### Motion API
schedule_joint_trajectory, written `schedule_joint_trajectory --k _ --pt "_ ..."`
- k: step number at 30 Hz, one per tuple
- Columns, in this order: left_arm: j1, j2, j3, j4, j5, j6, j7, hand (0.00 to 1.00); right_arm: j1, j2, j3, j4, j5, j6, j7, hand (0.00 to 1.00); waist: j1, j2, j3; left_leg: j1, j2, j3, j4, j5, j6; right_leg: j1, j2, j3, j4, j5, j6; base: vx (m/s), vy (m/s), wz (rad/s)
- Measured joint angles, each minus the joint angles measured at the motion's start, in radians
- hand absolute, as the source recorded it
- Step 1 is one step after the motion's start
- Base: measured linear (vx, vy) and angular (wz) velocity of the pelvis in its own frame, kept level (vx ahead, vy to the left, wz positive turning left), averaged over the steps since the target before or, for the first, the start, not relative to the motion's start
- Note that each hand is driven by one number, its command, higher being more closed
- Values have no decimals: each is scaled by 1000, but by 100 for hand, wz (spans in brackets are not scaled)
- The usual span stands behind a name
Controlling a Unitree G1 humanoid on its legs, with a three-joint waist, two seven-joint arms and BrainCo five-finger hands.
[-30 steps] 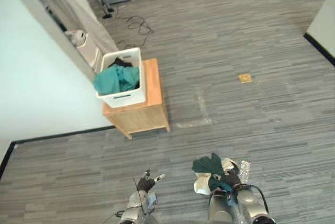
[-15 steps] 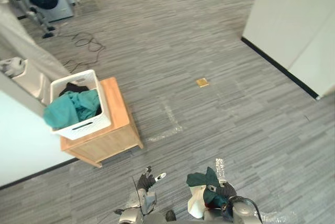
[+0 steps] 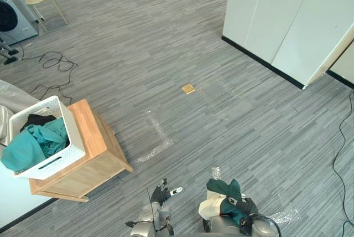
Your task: Tidy the bed and pick cloth on bed and put in laundry
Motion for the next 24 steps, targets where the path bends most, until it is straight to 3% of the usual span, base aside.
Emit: schedule_joint_trajectory --k 2,7,8,9,10,11,12,14,16,18,19,20,22,24 --pt "-1 2 2 0 -1 0 0 0 2 -5 0 0 1 0 0 100 2 10 -17 -2 10 23 -53 1 -1 -34 17 15 -6 8 4 5 14 -26" --pt "-3 20 4 -4 -5 2 -3 0 3 3 -3 -2 23 0 -12 100 -5 3 -17 -11 26 72 -70 -22 5 -50 33 37 -43 18 -1 48 33 -25" --pt "-3 19 15 -11 -12 2 -8 0 6 2 -2 -3 26 0 -12 100 -5 3 -17 -41 41 76 5 -61 -19 -43 33 33 -58 17 -4 85 65 4" --pt "-4 23 31 -30 -31 2 -12 0 8 -2 -1 -3 34 2 -12 100 2 -8 -11 -152 67 84 241 -99 -52 -14 23 27 -98 19 -13 74 54 9" --pt "-4 23 35 -36 -34 3 -13 0 8 0 0 -4 38 2 -12 100 1 -13 -7 -183 73 82 303 -98 -52 -5 16 23 -109 19 -13 109 41 17" --pt "2 18 41 -66 -49 3 -14 0 15 5 2 -15 47 2 -13 100 4 -18 8 -282 106 85 530 -81 -64 46 -4 3 -148 21 -16 142 38 11" --pt "4 15 41 -74 -58 4 -15 0 17 1 2 -16 50 2 -13 100 9 -16 18 -314 121 94 611 -85 -61 73 -9 -1 -163 26 -24 231 88 17" --pt "8 9 38 -85 -65 8 -18 0 13 -2 -12 -21 51 5 -14 100 6 -12 25 -356 119 109 629 -110 -20 154 -48 -19 -205 21 -16 260 154 15" --pt "3 14 39 -109 -66 8 -17 0 9 -2 -18 -21 50 6 -14 100 9 -10 26 -380 83 149 440 -103 -13 182 -99 -17 -231 10 12 302 201 -3" --pt "-4 15 36 -127 -61 7 -18 0 -2 -5 -19 -23 49 6 -13 100 11 2 19 -396 41 155 191 -27 17 180 -135 -22 -250 -5 52 408 245 -4" --pt "-9 18 35 -125 -57 7 -19 0 -3 -6 -19 -19 48 10 -15 100 17 2 13 -384 3 180 137 62 84 181 -168 -30 -257 -16 81 465 248 14" --pt "-16 19 29 -124 -56 8 -17 0 -4 -1 -18 -23 48 10 -14 100 9 -6 10 -388 -31 183 121 61 110 176 -198 -74 -271 15 121 466 240 20" --pt "-28 39 22 -125 -55 8 -17 0 -5 16 -19 -23 45 11 -13 100 21 -14 6 -378 -63 190 127 35 153 184 -235 -100 -259 41 163 454 245 18" --pt "-26 41 19 -125 -54 8 -17 0 -5 24 -18 -24 37 11 -10 100 36 -15 5 -316 -95 206 99 15 179 183 -250 -96 -164 48 174 436 237 7"
